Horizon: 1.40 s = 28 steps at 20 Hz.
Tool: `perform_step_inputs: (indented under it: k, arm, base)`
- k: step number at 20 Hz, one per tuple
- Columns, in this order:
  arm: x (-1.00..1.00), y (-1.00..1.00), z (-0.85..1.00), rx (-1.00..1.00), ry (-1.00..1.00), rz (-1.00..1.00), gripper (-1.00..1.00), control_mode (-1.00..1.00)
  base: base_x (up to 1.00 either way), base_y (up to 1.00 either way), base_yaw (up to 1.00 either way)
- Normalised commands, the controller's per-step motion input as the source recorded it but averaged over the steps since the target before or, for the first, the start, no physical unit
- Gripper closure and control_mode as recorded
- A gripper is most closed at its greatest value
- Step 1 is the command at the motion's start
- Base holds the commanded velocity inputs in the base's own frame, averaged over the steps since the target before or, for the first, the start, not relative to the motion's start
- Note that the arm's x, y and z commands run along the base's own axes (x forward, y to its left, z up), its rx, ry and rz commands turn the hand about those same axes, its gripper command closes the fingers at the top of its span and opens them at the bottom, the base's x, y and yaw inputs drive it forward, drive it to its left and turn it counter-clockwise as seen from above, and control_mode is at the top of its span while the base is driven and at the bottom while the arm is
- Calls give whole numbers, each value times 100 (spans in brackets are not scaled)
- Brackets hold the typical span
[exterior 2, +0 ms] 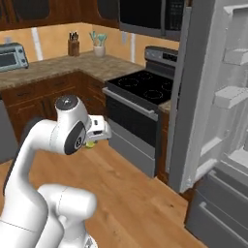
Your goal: Grab a lemon wedge from the fridge and one ice cube from the ice bowl, and put them in the glass of lemonade.
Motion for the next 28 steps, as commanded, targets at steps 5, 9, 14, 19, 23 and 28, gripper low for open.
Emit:
perform_step_inputs:
  k: [5,9,14,19,23,28]
  arm:
    - [0,0,0,0,0,0,100,100]
    - [0,0,0,0,0,0,100,100]
    - [0,0,0,0,0,0,100,100]
    - [0,0,0,0,0,0,100,100]
    - [0,0,0,0,0,0,100,100]
    - [0,0,0,0,0,0,100,100]
  base:
    - [100,91,-28]
    - [88,51,-61]
    - [55,28,-79]
    - [73,45,-76]
    - [91,30,-61]
    - [68,29,-29]
